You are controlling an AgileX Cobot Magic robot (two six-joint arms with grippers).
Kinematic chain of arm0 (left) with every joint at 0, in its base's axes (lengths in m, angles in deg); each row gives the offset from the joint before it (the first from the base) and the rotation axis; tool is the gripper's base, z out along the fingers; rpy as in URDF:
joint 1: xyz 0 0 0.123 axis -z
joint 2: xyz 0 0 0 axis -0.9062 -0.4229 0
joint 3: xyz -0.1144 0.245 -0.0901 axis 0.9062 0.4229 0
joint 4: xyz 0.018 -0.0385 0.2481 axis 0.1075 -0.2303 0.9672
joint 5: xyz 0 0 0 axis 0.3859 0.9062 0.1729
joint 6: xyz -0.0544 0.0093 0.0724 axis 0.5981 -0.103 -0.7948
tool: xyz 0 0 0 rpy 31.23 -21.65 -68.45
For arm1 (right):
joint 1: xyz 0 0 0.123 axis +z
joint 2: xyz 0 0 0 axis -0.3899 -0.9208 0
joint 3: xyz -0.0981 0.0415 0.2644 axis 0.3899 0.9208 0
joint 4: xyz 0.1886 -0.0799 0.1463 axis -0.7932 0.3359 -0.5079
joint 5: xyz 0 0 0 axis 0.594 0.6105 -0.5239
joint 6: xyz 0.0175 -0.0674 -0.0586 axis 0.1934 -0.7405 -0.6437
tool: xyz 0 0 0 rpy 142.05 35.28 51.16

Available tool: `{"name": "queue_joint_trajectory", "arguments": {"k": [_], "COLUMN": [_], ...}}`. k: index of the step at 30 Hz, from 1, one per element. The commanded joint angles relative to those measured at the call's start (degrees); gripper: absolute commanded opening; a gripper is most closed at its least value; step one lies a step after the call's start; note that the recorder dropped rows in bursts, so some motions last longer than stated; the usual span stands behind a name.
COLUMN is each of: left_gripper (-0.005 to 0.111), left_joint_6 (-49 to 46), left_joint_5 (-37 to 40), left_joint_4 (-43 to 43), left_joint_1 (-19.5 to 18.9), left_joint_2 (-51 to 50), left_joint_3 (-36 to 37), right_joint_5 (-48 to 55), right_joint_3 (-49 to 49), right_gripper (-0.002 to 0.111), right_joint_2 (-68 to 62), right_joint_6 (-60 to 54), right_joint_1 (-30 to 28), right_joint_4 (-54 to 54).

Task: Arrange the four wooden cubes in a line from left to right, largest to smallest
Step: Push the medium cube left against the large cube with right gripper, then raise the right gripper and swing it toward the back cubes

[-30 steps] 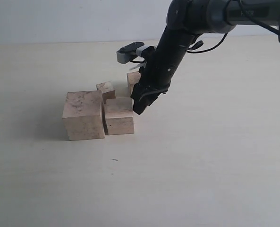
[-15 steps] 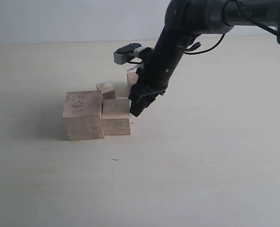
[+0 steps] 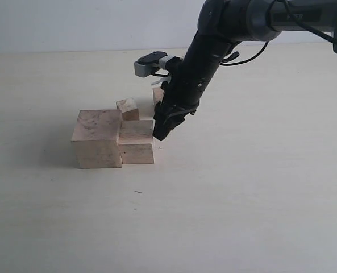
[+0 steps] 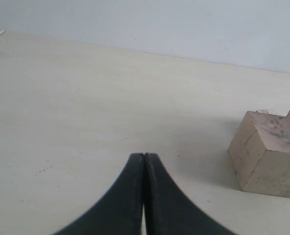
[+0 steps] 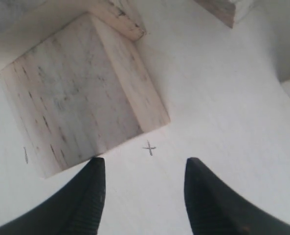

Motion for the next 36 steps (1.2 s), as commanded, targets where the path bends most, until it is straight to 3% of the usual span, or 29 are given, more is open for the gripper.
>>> {"name": "queue_joint_trajectory", "arguments": {"k": [1,12,17,28,36], "left_gripper": [0.0,0.0,0.0,0.0,0.0], "left_joint_6": [-0.2,-0.2,-0.2,-0.2,-0.2], "left_joint_5": [-0.3,-0.3,-0.3,-0.3,-0.3], "left_joint_4": [-0.3,-0.3,-0.3,-0.3,-0.3], "left_joint_1": [0.1,0.1,0.1,0.1,0.1], "left_joint_2": [0.2,0.2,0.2,0.2,0.2], "left_joint_3": [0.2,0.2,0.2,0.2,0.2], "right_joint_5": [0.2,1.2,-7.2,-25.2,-26.5], "right_joint_3": [-0.2,-0.2,-0.2,-0.2,-4.5], "right_gripper": [0.048,0.048,0.048,0.044,0.034], "right_joint_2": [0.2,6.6,10.3,9.3,5.0], "right_joint_6": [-0.6,1.1,8.1,6.4,2.4], "right_joint_1": [0.2,0.2,0.2,0.2,1.6], "right_joint_4": [0.6,3.7,4.9,-5.6,-13.4]}}
